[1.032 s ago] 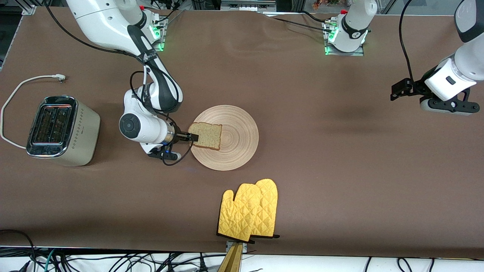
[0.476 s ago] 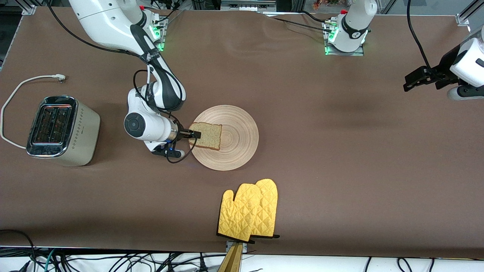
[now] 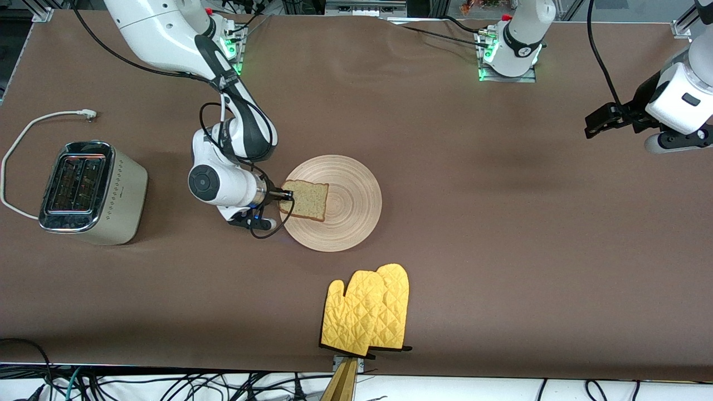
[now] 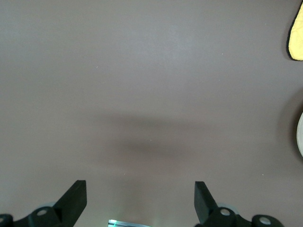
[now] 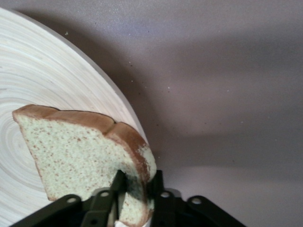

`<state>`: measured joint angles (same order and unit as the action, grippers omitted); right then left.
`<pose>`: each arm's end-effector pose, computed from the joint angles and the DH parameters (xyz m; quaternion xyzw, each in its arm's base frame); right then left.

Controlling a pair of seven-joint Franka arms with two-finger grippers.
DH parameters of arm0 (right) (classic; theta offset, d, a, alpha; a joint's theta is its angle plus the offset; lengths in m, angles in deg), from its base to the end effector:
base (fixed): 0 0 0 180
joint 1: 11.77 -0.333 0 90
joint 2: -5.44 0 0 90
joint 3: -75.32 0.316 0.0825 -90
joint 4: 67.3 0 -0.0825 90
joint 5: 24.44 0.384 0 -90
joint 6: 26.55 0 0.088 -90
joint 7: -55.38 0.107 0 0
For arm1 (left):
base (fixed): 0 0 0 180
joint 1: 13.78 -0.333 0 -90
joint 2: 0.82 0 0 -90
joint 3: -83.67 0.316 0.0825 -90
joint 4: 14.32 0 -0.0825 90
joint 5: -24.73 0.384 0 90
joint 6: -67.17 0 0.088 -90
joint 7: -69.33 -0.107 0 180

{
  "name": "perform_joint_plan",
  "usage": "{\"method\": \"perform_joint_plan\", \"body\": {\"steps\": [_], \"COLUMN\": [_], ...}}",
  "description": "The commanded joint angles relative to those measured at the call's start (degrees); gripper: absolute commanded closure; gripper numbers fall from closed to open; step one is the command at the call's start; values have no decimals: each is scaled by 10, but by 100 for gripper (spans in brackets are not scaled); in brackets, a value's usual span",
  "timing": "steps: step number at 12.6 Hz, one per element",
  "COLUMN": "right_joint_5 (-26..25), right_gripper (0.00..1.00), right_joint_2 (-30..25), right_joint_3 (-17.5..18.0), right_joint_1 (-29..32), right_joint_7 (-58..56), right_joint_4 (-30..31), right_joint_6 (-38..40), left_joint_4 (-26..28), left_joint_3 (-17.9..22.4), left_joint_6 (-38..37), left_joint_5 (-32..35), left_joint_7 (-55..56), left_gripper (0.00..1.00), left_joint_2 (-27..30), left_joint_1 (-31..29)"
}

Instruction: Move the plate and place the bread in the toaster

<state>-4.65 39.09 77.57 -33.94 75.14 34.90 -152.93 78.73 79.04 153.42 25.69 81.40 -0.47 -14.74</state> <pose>0.5798 0.2741 0.2142 -0.9838 0.0754 0.1287 0.0993 0.5425 -0.0330 0.5976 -0.9957 -0.0732 0.0546 0.0162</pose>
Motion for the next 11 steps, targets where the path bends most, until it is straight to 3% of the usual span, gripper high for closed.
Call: {"method": "perform_joint_plan", "body": {"steps": [1, 8, 11], "right_joint_5": [10, -2, -67], "right_gripper": [100, 100, 100], "right_joint_2": [-9, -13, -14], "right_joint_3": [1, -1, -1], "right_joint_1": [-9, -18, -23], "right_joint_7": [4, -9, -11], "right_joint_4": [11, -5, -14], "right_joint_6": [2, 2, 3], "left_joint_4": [-21, -24, -24], "left_joint_3": [0, 3, 3], "left_joint_6": [-15, -21, -25], "left_joint_5": [6, -40, -42], "left_joint_7": [9, 5, 4], "left_gripper": [0, 0, 0], "left_joint_2": [-10, -17, -16], "left_joint_1": [-1, -47, -51]}}
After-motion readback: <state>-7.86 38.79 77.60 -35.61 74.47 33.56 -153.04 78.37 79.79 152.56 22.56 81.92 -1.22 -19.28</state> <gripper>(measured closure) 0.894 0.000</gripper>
